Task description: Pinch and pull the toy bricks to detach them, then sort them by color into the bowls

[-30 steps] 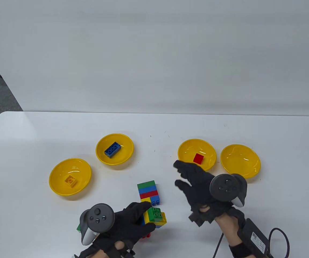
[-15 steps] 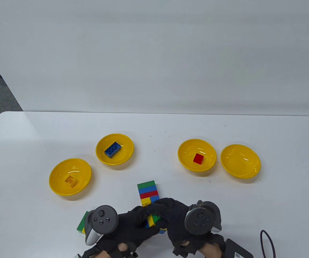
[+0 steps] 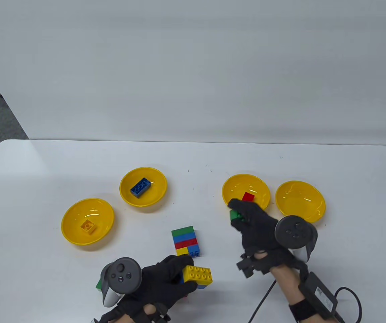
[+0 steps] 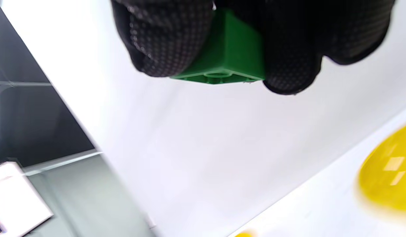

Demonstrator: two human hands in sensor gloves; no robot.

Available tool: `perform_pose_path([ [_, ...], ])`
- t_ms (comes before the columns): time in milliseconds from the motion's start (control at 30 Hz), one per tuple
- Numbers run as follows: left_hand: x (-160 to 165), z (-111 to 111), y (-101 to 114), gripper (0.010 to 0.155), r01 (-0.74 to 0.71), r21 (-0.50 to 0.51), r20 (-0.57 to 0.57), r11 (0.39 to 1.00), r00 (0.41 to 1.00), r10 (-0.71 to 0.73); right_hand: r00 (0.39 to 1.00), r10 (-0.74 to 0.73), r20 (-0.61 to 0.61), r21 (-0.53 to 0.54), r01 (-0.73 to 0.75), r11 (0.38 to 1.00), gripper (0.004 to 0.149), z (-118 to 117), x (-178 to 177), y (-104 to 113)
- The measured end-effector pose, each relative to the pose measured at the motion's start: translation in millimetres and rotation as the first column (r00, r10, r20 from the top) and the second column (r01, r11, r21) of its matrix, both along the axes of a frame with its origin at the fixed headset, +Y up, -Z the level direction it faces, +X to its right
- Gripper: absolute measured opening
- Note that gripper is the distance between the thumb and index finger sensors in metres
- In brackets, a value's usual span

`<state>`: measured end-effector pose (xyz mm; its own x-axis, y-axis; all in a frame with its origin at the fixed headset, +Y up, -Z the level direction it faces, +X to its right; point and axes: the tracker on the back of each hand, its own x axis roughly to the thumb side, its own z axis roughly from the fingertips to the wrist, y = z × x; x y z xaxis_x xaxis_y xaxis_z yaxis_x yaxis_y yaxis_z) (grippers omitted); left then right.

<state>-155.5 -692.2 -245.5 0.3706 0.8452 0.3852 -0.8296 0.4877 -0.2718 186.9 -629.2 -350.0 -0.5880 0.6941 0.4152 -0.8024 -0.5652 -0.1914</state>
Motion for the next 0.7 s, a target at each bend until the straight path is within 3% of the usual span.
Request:
perform_pose_path([
  [133,-4,-3,0,0.068,-0.006,-0.011,-0.018,1.000,1.000,0.006,0.980,0.098,0.171,-0.037,-0.093,0.995,0.053,-32,45,5],
  [300,-5,-4,0,0.068,-0.002,-0.019,-0.026,1.000,1.000,0.002,0.930,0.238,0.281,-0.130,-0.209,0.969,0.053,-58,80,-14],
  [433,-5,-4,-1,0.068,0.007,-0.029,-0.028,1.000,1.000,-0.008,0.860,0.409,0.305,-0.264,-0.337,0.904,0.053,-68,94,-44],
  [600,-5,-5,-1,0.068,0.014,-0.040,-0.034,0.999,0.999,-0.016,0.729,0.634,0.259,-0.375,-0.529,0.761,0.051,-76,101,-68],
  [700,-5,-5,-1,0.068,0.016,-0.046,-0.035,0.999,0.999,-0.017,0.721,0.654,0.231,-0.401,-0.542,0.739,0.050,-78,102,-74],
])
